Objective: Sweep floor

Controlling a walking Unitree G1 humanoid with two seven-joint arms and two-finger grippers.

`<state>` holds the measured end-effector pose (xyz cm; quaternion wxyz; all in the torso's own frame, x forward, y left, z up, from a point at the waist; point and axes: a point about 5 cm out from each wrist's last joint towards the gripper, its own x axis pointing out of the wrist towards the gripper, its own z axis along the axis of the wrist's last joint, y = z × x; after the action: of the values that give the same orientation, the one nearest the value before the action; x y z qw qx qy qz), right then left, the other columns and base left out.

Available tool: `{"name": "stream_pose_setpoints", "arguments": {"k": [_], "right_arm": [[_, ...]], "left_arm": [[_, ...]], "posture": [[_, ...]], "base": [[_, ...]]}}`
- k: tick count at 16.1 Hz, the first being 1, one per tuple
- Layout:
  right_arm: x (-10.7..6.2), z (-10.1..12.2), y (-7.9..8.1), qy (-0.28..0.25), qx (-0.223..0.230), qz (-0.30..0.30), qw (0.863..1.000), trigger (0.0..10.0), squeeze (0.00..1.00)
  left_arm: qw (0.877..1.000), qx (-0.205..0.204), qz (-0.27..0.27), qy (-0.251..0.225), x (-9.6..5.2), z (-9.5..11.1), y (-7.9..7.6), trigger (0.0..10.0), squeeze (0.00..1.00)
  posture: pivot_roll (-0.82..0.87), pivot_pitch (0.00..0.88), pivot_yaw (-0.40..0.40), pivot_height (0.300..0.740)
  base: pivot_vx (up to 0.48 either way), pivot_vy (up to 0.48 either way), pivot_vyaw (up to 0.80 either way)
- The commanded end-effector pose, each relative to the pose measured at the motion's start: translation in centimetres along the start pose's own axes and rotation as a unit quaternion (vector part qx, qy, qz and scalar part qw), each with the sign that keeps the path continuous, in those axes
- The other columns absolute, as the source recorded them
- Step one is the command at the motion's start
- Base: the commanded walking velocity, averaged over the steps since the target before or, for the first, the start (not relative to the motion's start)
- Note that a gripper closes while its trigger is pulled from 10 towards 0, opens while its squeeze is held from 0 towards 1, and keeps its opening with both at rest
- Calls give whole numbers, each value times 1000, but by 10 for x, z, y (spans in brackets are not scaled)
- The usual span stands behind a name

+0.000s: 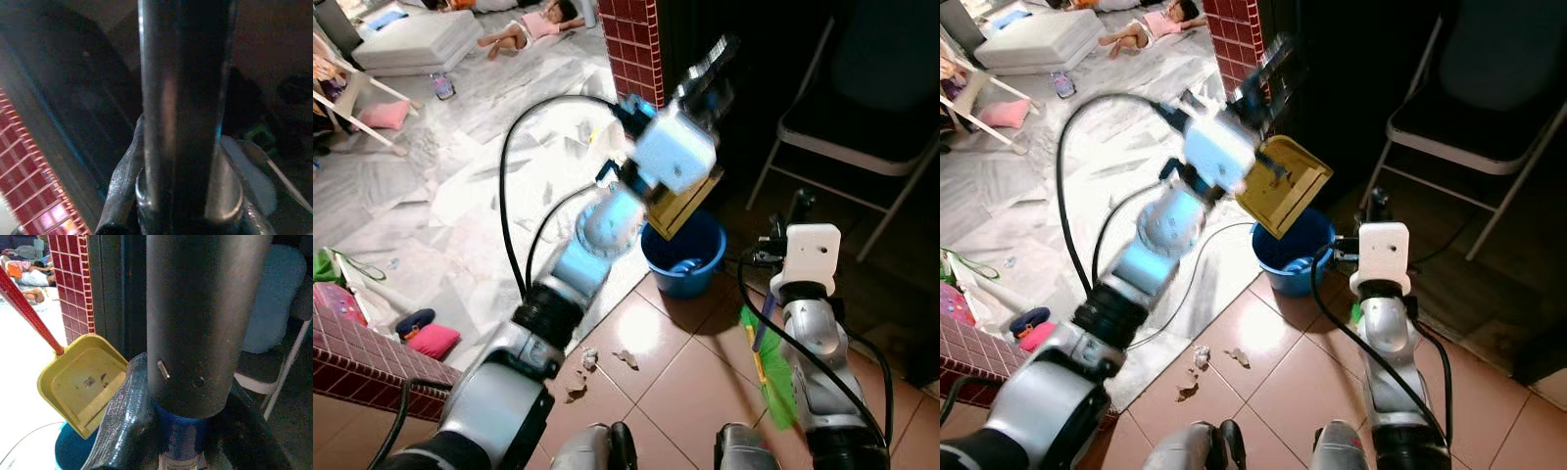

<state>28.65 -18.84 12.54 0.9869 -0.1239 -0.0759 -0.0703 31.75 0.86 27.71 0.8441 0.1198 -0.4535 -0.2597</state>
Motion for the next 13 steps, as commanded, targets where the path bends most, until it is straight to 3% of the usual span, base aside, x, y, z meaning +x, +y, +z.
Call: {"name": "stream_pose_setpoints", "arguments": {"k": [1, 3, 4, 5, 6, 7, 10, 11, 13], "right_arm": [[1, 0, 3, -2, 2, 6, 1000, 10000, 0], [6, 0, 4, -3, 1, 13, 1000, 10000, 0], [7, 0, 5, -5, 1, 15, 1000, 10000, 0], [12, 2, 9, -9, 1, 26, 1000, 10000, 0], [15, 4, 11, -11, 1, 33, 999, 10000, 0], [18, 4, 12, -13, 2, 37, 999, 10000, 0], [25, 6, 17, -16, 4, 54, 998, 10000, 0], [29, 6, 23, -17, 5, 68, 998, 10000, 0], [32, 6, 28, -17, 7, 80, 997, 10000, 0]], "left_arm": [[995, 44, 53, -78, 19, 32, 34, 10000, 0], [988, 35, 128, -81, 32, 43, 63, 10000, 0], [986, 35, 141, -84, 34, 45, 69, 10000, 0], [975, 23, 203, -84, 41, 54, 97, 10000, 0], [971, 18, 227, -73, 42, 55, 111, 10000, 0], [969, 15, 238, -60, 42, 53, 117, 10000, 0], [958, -4, 285, 6, 29, 34, 140, 10000, 0], [950, -37, 303, 62, 18, 18, 157, 10000, 0], [943, -64, 311, 97, 10, 9, 169, 10000, 0]], "posture": [[-105, 86, 161, 740], [-95, 70, 133, 740], [-95, 70, 133, 740], [-86, 59, 111, 740], [-81, 54, 102, 740], [-75, 48, 93, 740], [-51, 31, 59, 740], [-37, 22, 40, 740], [-27, 17, 25, 740]], "base": [[0, 0, 0], [0, 0, 0], [0, 0, 0], [0, 0, 0], [0, 0, 0], [0, 0, 0], [0, 0, 0], [0, 0, 0], [0, 0, 0]]}}
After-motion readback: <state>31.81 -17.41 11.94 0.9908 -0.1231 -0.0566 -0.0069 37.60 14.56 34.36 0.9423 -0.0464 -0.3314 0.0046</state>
